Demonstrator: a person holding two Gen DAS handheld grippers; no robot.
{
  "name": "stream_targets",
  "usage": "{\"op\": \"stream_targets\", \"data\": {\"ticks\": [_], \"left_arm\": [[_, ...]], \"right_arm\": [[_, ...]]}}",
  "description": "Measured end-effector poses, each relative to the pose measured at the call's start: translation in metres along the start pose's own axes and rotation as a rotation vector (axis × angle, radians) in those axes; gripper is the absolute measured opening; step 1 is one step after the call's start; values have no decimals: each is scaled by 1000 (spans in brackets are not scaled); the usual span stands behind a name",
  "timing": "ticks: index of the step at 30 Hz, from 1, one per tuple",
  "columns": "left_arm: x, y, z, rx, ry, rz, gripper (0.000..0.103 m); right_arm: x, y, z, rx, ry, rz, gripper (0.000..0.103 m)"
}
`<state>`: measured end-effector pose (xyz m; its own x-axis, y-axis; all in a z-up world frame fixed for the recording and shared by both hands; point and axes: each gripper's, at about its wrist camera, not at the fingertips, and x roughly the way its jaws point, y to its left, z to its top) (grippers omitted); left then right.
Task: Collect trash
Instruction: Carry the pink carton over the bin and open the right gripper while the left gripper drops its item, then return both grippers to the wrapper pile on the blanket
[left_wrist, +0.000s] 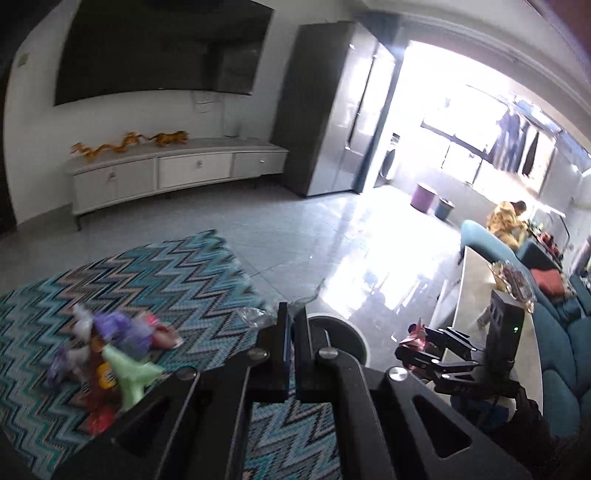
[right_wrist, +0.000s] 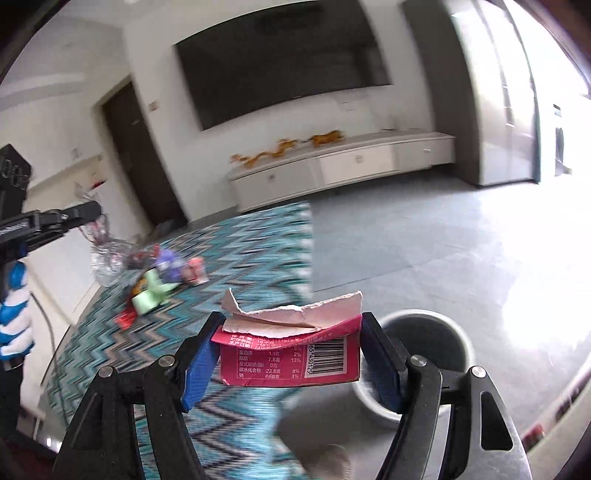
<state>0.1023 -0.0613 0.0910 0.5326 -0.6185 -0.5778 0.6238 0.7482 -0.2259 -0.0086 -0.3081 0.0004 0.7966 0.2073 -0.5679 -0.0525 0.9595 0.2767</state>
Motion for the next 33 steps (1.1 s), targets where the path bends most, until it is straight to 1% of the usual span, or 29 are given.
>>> {"op": "stream_targets", "data": {"ticks": [3,5,8,12,14,16,18,20,21,23,24,25,27,29,33], "left_arm": [[43,-36,18,48,40,-30,1],[71,-53,23,71,69,-40,1],[131,-75,29,106,127,-18,1],[209,-84,22,135,220,17,1],[240,-84,14,143,261,32,3],[276,-85,6,146,314,28,3],[303,-84,-3,143,358,16,3],[322,-83,-10,134,390,3,3],[332,-82,-13,126,407,-5,5],[343,-80,-18,109,431,-24,13],[348,-79,-21,97,443,-35,24],[349,-78,-21,91,444,-39,37],[346,-77,-21,82,431,-44,47],[341,-77,-20,82,425,-46,47],[325,-78,-14,80,401,-36,47]], "right_arm": [[-3,-31,0,55,-15,-45,71],[1,-50,2,82,-20,-76,71],[17,-77,4,116,-9,-111,72],[46,-105,0,134,36,-153,72],[65,-120,-5,144,65,-176,72],[81,-135,-11,162,96,-188,73],[100,-146,-18,182,128,-203,73],[113,-155,-23,197,152,-214,73],[119,-159,-26,205,161,-220,74],[131,-166,-32,217,185,-239,74],[135,-169,-34,220,197,-249,74],[140,-173,-37,224,211,-261,76],[142,-176,-41,231,223,-271,76],[139,-176,-42,232,221,-271,78],[131,-171,-36,233,209,-269,78]]}}
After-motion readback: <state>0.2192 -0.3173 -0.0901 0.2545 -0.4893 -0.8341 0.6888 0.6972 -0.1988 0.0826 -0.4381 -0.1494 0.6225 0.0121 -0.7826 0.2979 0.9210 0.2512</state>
